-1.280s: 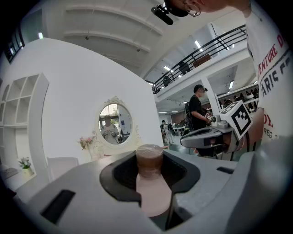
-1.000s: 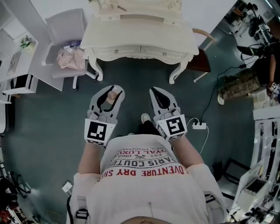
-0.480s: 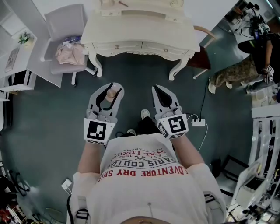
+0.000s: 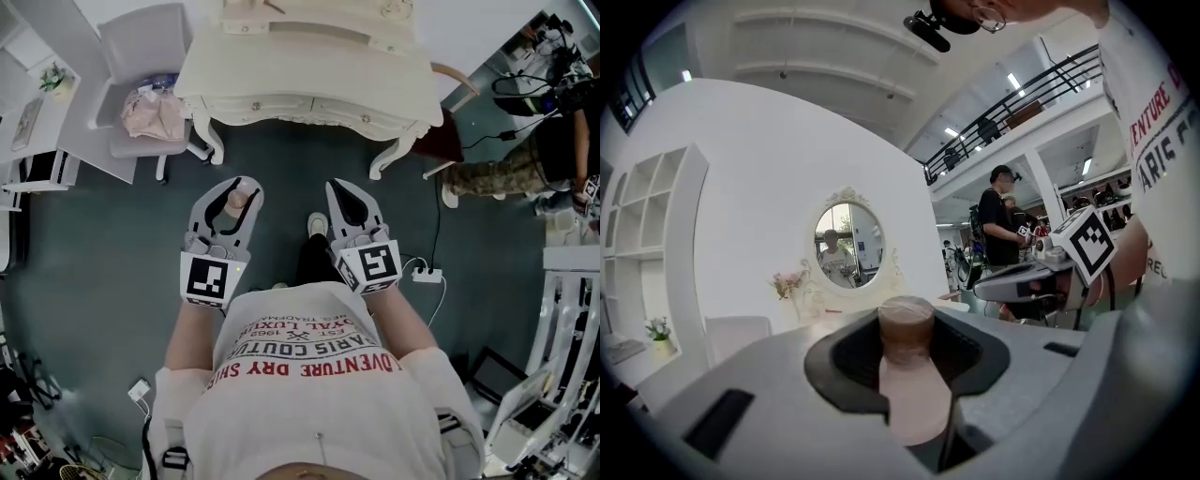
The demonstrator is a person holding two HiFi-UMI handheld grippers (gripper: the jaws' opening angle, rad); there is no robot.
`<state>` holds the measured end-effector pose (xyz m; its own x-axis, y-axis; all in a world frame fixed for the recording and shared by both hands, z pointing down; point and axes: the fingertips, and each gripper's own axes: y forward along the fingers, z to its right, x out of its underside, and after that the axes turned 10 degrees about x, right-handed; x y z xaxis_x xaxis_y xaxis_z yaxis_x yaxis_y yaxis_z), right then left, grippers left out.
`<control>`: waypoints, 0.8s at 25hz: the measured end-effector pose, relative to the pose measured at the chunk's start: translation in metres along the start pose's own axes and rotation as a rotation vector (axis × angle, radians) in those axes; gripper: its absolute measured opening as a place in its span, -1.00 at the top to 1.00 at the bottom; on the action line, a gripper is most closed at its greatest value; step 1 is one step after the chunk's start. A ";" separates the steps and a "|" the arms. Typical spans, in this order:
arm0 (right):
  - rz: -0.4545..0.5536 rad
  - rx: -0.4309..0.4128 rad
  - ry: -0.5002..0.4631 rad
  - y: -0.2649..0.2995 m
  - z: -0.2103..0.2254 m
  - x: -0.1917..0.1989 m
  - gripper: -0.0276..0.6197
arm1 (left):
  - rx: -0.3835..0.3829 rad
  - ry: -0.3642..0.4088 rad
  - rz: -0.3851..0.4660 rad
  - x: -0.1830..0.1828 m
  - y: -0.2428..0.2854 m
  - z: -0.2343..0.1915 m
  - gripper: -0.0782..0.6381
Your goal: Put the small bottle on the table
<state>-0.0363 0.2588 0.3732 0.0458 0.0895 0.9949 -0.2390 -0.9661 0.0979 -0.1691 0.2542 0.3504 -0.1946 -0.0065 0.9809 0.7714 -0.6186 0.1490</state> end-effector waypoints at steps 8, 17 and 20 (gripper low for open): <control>-0.015 -0.072 0.006 0.095 0.073 -0.008 0.92 | -0.039 -0.025 -0.031 -0.007 0.107 -0.048 0.41; -0.024 -0.128 0.006 0.194 0.176 -0.018 0.92 | -0.079 -0.049 -0.045 -0.023 0.242 -0.094 0.41; -0.035 -0.135 0.004 0.219 0.205 -0.015 0.92 | -0.076 -0.062 -0.052 -0.021 0.278 -0.105 0.41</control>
<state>0.1092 -0.0038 0.3752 0.0525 0.1234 0.9910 -0.3653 -0.9212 0.1341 -0.0138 -0.0003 0.3581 -0.1932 0.0746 0.9783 0.7129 -0.6744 0.1922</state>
